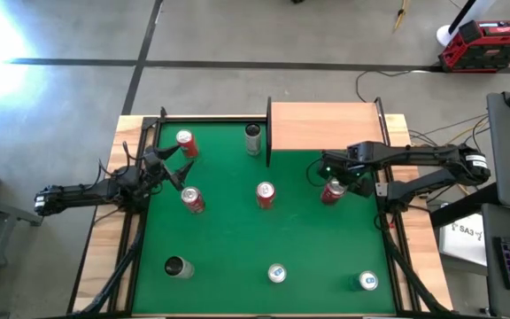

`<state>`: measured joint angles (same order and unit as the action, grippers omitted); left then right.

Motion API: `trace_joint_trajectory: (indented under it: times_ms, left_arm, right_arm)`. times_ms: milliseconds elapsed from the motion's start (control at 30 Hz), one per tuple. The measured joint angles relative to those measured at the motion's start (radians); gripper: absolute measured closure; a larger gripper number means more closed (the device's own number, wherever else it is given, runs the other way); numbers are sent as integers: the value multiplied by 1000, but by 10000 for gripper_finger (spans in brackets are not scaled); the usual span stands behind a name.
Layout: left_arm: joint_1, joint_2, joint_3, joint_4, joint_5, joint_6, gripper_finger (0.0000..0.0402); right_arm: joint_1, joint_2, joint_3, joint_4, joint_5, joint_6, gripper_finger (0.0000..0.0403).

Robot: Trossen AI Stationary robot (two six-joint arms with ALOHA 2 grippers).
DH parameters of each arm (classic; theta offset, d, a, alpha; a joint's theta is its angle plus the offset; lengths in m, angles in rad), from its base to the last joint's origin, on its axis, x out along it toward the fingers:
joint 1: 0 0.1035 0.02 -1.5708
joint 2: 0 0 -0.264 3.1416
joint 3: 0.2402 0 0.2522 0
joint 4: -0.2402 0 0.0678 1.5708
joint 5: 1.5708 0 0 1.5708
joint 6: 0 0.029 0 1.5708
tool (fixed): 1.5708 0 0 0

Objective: Place canned beverage on shelf
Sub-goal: Put the red-white soda can on the shelf

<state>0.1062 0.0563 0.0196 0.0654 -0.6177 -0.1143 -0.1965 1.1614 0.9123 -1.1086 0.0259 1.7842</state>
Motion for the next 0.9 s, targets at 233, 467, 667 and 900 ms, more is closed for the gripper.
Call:
trace_joint_trajectory:
  times_ms: [233, 467, 667, 900]
  left_arm:
    - [0, 0, 0, 0, 0, 0, 15]
    - [0, 0, 0, 0, 0, 0, 15]
    - [0, 0, 0, 0, 0, 0, 15]
    - [0, 0, 0, 0, 0, 0, 15]
  right_arm:
    - [4, 0, 0, 56, -22, -539, 24]
    - [22, 1, 0, 61, -60, -837, 23]
    - [22, 1, -7, 59, -60, -881, 23]
    - [22, 21, -47, 55, -53, -741, 42]
